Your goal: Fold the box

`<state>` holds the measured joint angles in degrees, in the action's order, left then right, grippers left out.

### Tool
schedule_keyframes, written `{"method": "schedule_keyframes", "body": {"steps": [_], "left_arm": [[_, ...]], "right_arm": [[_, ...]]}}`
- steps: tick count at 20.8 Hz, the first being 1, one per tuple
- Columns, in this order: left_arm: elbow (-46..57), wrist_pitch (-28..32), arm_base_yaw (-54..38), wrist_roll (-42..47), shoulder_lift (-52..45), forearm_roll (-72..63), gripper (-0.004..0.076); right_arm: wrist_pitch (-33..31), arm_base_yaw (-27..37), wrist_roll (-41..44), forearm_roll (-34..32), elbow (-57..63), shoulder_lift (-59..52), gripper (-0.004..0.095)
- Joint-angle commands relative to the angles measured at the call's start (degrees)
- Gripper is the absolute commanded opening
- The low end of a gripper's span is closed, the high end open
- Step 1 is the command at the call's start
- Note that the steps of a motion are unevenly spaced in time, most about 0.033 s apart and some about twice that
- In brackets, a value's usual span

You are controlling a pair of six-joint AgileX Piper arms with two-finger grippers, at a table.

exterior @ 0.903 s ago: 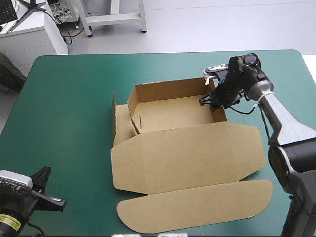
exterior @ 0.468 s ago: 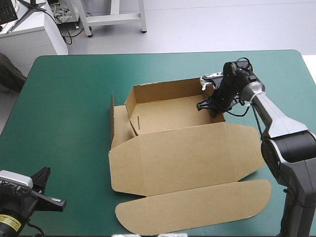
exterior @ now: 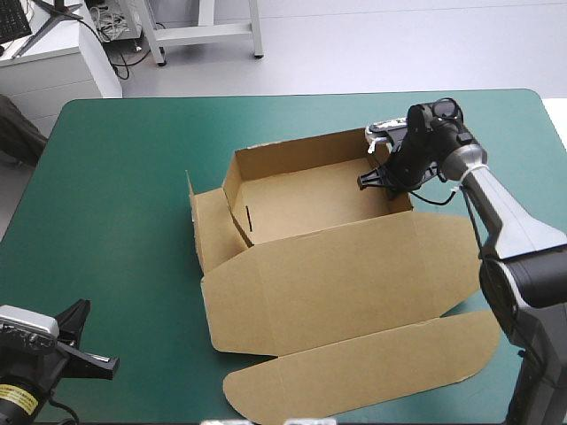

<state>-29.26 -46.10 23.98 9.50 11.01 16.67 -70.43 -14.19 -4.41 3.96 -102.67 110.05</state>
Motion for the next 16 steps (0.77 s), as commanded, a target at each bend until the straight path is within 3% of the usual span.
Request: {"method": "schedule_keyframes", "body": {"steps": [1,6,11,14,16], "left_arm": [[-1.63,3.53,-0.08,0.31,0.62,0.89,-0.0010],[-1.63,4.01,-0.08,0.31,0.62,1.28,-0.0010],[-1.63,4.27,-0.08,0.77,0.62,1.15,-0.0006],[-1.63,4.17,-0.08,1.60,0.62,1.32,0.0136],[-1.63,4.84,-0.08,1.91,0.62,1.32,0.0317]], "right_arm": [[-1.43,0.13,0.25,-1.84,-1.96,-9.35,-0.0020],[-1.43,0.13,2.35,-6.98,-1.96,-21.47,-0.0020],[-1.43,0.13,2.73,-7.26,-1.96,-26.56,-0.0020],[-1.43,0.13,2.73,-6.00,-1.96,-26.95,-0.0020],[-1.43,0.13,2.73,-4.55,-1.96,-26.95,-0.0020]]}}
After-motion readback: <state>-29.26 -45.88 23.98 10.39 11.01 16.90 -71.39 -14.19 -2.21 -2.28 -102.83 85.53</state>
